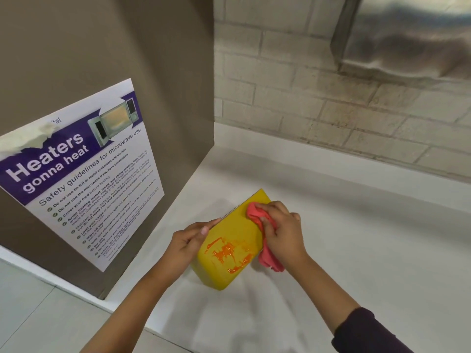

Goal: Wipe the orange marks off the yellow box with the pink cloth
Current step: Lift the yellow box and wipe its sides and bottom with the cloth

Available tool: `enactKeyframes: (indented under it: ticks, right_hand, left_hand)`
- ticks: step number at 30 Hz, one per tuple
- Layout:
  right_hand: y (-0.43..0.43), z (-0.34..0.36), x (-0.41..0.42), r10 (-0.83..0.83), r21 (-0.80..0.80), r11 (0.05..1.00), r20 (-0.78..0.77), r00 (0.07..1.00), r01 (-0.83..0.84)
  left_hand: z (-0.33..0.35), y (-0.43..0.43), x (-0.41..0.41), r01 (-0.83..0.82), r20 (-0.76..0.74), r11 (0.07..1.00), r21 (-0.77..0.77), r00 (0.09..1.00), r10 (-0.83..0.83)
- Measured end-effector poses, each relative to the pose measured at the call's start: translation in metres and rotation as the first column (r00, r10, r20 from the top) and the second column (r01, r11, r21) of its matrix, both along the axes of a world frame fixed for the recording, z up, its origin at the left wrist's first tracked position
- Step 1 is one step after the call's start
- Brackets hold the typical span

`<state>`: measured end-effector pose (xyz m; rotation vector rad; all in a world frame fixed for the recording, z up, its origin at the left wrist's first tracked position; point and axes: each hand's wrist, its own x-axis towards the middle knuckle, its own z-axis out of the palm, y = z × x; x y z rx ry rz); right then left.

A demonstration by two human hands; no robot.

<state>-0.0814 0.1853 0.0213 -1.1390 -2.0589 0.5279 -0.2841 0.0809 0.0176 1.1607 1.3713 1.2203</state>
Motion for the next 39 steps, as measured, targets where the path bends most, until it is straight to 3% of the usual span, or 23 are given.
enactKeyframes:
  ticks: [3,10,14,17,20,25,29,35,39]
  right_hand:
    - [-0.011,0.000,-0.015,0.001,0.031,1.000,0.039,0.999,-0.003]
    - [-0.034,-0.010,-0.008,0.213,0.101,0.968,0.143,0.967,-0.228]
    - [-0.007,-0.003,0.013,0.074,0.091,0.992,0.159,0.984,-0.089]
    - [0.002,0.002,0.004,-0.055,0.024,0.998,0.086,0.995,0.053]
    - [-0.009,0.001,-0.016,-0.081,-0.019,0.996,0.034,0.996,0.082]
    - [-0.044,-0.005,-0.026,0.118,0.007,0.993,0.041,0.992,-0.118]
    - [-0.046,-0.006,-0.012,0.233,0.071,0.967,0.145,0.962,-0.245]
    - [-0.028,-0.001,-0.016,-0.044,0.047,0.998,0.078,0.996,0.041]
    - [-0.040,0.000,-0.032,-0.045,0.038,0.998,0.034,0.998,0.043]
  left_hand:
    - [0.000,0.000,0.002,-0.024,0.014,1.000,-0.001,1.000,0.024]
    - [-0.002,0.000,-0.001,-0.028,0.025,0.999,-0.042,0.999,0.029]
    - [0.000,0.000,-0.002,-0.029,0.009,0.998,-0.056,1.000,0.030]
    - [0.000,-0.001,0.001,-0.031,0.002,0.999,-0.036,1.000,0.031]
    - [-0.002,-0.002,0.003,-0.048,-0.003,0.998,-0.037,0.999,0.048]
    - [-0.005,-0.001,0.005,-0.066,-0.050,0.998,-0.019,0.997,0.065]
    - [-0.005,-0.002,0.003,-0.046,-0.077,0.999,-0.020,0.996,0.044]
    - [-0.002,-0.002,0.002,-0.044,-0.073,0.998,-0.039,0.997,0.041]
    - [-0.003,-0.002,0.004,-0.064,-0.058,0.997,-0.035,0.996,0.062]
